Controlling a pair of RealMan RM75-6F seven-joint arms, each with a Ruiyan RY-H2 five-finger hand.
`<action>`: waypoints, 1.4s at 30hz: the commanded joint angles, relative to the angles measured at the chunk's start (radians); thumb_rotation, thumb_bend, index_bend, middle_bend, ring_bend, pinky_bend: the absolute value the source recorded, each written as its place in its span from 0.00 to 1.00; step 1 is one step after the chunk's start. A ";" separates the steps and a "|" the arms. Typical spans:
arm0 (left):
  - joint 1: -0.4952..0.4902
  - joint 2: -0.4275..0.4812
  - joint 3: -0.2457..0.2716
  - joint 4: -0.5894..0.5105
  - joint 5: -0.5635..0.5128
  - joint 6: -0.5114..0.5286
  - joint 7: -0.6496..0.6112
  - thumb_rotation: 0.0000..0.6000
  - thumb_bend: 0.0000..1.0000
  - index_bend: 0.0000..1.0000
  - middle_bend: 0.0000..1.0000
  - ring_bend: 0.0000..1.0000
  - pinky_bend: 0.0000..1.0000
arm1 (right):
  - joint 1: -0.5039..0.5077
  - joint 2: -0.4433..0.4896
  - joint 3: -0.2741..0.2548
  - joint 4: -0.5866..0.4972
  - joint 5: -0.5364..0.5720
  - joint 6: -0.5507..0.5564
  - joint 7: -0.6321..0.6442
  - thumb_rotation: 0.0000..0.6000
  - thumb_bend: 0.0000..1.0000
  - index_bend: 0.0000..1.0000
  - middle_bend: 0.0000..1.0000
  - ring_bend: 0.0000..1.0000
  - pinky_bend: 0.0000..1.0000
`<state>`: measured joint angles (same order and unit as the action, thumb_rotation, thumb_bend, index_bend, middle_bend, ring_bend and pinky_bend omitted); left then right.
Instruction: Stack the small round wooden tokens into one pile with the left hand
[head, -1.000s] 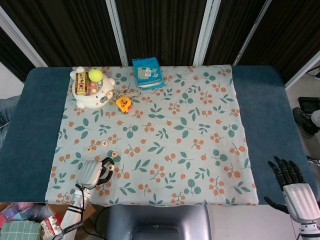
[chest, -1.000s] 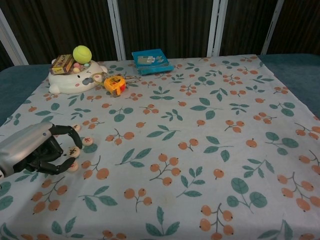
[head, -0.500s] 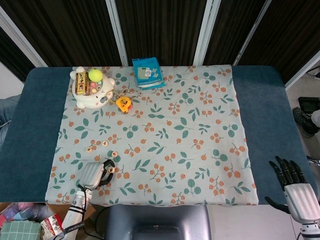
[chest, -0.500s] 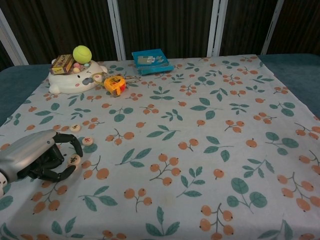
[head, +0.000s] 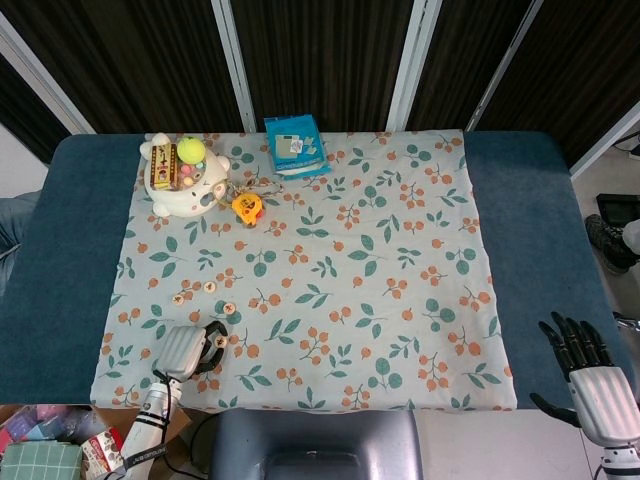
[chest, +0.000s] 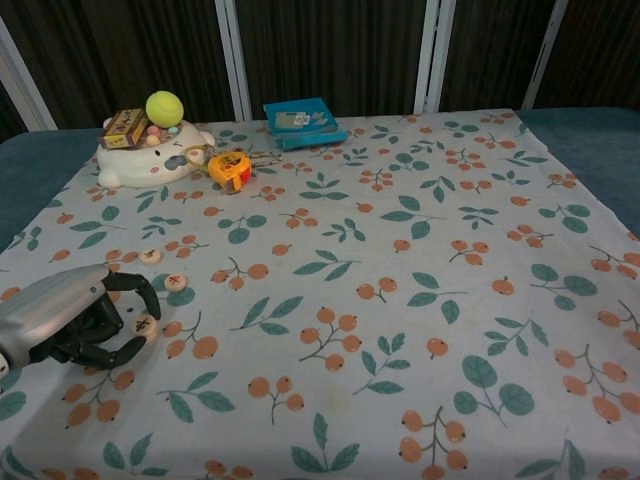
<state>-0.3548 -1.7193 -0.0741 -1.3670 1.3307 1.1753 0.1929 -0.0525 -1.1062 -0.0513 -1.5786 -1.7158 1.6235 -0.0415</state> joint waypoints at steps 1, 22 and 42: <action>0.000 0.000 0.001 0.001 -0.001 -0.001 -0.001 1.00 0.42 0.46 1.00 1.00 1.00 | 0.000 0.000 0.000 0.000 0.000 -0.001 -0.001 1.00 0.20 0.00 0.00 0.00 0.03; -0.004 0.023 0.001 -0.020 0.007 0.006 -0.017 1.00 0.41 0.37 1.00 1.00 1.00 | -0.001 0.000 0.001 0.000 0.000 0.002 -0.001 1.00 0.20 0.00 0.00 0.00 0.03; -0.132 0.048 -0.158 -0.048 -0.213 -0.109 0.040 1.00 0.40 0.36 1.00 1.00 1.00 | 0.000 -0.002 0.003 -0.001 0.004 -0.002 -0.005 1.00 0.20 0.00 0.00 0.00 0.03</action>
<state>-0.4650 -1.6441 -0.2223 -1.4429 1.1428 1.0864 0.2108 -0.0523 -1.1083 -0.0483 -1.5799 -1.7122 1.6212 -0.0461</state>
